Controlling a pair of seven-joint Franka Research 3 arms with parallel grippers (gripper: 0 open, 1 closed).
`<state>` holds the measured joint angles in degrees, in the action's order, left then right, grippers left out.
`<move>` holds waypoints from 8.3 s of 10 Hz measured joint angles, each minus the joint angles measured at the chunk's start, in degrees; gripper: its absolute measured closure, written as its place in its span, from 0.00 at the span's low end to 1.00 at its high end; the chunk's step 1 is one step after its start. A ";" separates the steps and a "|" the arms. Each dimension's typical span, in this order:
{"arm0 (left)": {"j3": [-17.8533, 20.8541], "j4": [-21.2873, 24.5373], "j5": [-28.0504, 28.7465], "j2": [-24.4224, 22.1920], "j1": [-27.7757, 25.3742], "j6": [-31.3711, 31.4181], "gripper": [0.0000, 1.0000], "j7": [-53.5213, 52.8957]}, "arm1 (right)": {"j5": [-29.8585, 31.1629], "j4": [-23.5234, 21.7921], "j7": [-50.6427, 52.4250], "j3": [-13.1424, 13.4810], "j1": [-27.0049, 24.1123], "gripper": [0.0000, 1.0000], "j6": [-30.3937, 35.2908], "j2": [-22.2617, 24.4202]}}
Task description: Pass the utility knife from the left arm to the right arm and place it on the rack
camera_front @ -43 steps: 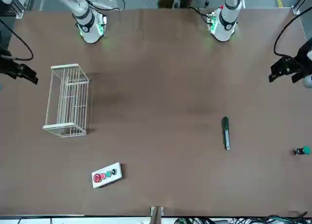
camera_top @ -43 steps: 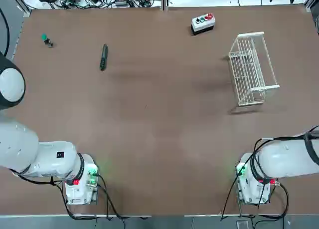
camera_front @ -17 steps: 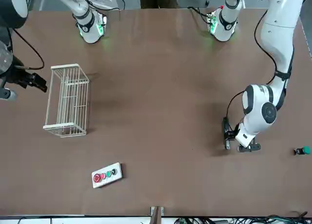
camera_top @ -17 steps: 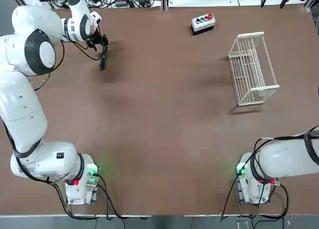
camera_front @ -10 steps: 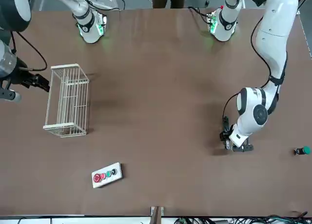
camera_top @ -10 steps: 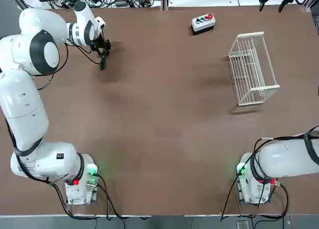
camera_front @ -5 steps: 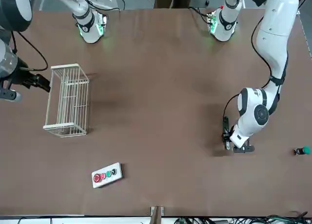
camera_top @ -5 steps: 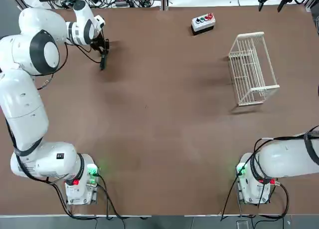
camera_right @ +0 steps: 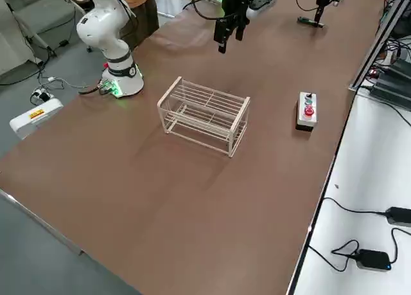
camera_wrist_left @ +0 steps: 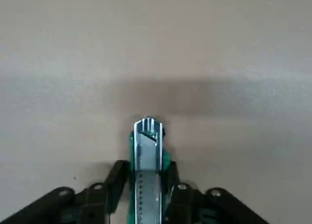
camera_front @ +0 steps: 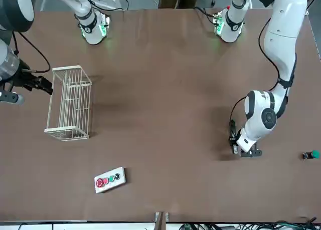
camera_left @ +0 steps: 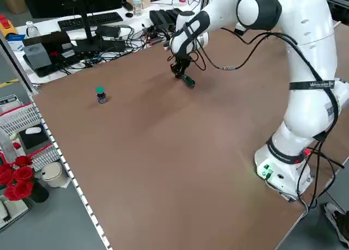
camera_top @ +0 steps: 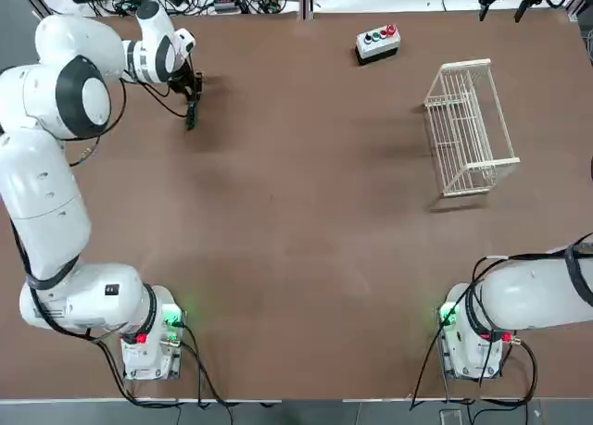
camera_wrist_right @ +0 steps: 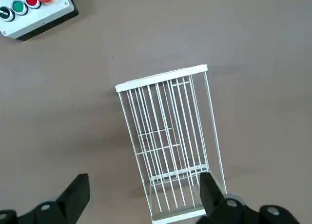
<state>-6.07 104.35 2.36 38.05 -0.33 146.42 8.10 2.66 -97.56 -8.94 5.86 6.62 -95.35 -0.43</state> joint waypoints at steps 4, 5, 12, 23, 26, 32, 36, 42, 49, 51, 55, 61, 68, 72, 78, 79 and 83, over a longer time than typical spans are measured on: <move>0.00 -0.19 0.02 0.01 -0.09 0.01 0.66 3.55 | 0.00 0.00 0.00 -0.14 0.85 0.00 0.00 0.01; 0.00 -0.47 0.02 0.00 -0.15 -0.18 0.66 5.58 | 0.00 0.00 0.01 -0.16 0.91 0.00 -0.03 0.01; -4.32 -14.91 -8.68 -4.23 -0.09 -22.15 0.66 38.43 | 0.00 3.28 0.00 -6.88 1.92 0.00 2.89 0.73; -30.25 -21.13 -9.14 -8.96 0.16 -32.90 0.66 96.29 | -0.46 11.64 31.61 -30.37 2.38 0.00 -4.02 -3.67; -33.33 -21.91 -9.37 -10.09 0.00 -37.09 0.66 97.30 | 0.89 14.26 33.34 -35.34 3.73 0.00 -12.19 -11.08; -35.91 -22.61 -10.22 -10.64 -0.15 -38.78 0.66 98.83 | 4.42 26.32 27.50 -35.70 12.88 0.00 -14.40 -23.38; -35.99 -23.49 -10.30 -10.66 -0.10 -38.78 0.66 99.82 | 6.85 26.56 20.12 -35.72 16.84 0.00 -14.46 -25.36; -36.21 -23.97 -10.74 -10.66 -0.14 -38.78 0.66 99.98 | 9.15 26.61 17.50 -35.63 17.63 0.00 -17.39 -27.30; -36.64 -23.99 -10.82 -10.66 -0.24 -39.26 0.66 99.98 | 10.18 26.61 17.42 -35.36 17.32 0.00 -17.80 -28.04; -36.65 -24.00 -10.93 -10.66 -0.27 -39.41 0.66 99.99 | 11.35 26.62 17.42 -35.35 17.28 0.00 -17.97 -28.46; -36.70 -24.04 -10.96 -10.66 -0.35 -39.49 0.66 99.99 | 11.67 26.62 17.37 -35.35 17.28 0.07 -18.32 -28.63; -36.66 -24.21 -10.96 -10.62 -0.64 -39.17 0.66 100.09 | 11.67 26.63 17.12 -35.95 17.49 0.50 -18.71 -28.64; -36.68 -24.28 -10.94 -10.59 -0.72 -39.03 0.66 98.48 | 11.56 26.63 16.16 -36.19 17.53 0.58 -18.62 -28.68; -37.09 -24.78 -11.17 -10.64 -0.84 -39.12 0.40 99.92 | 11.57 26.63 12.28 -35.98 17.42 0.59 -18.84 -29.23; -37.16 -24.88 -11.18 -12.20 -3.90 -41.13 0.00 99.97 | 11.55 27.24 10.23 -35.59 16.77 0.59 -17.29 -29.23; -37.19 -24.93 -11.18 -12.56 -6.17 -42.81 0.00 98.81 | 11.52 27.37 7.37 -35.57 16.16 0.59 -14.54 -28.47; -37.18 -25.48 -11.15 -15.87 -18.82 -49.06 0.00 81.82 | 8.29 20.62 -2.21 -35.05 7.24 0.59 -6.30 -17.75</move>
<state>-43.25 78.86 -8.79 22.18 -19.15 97.36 89.92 10.95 -76.94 -11.15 -29.19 13.86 -101.65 -18.18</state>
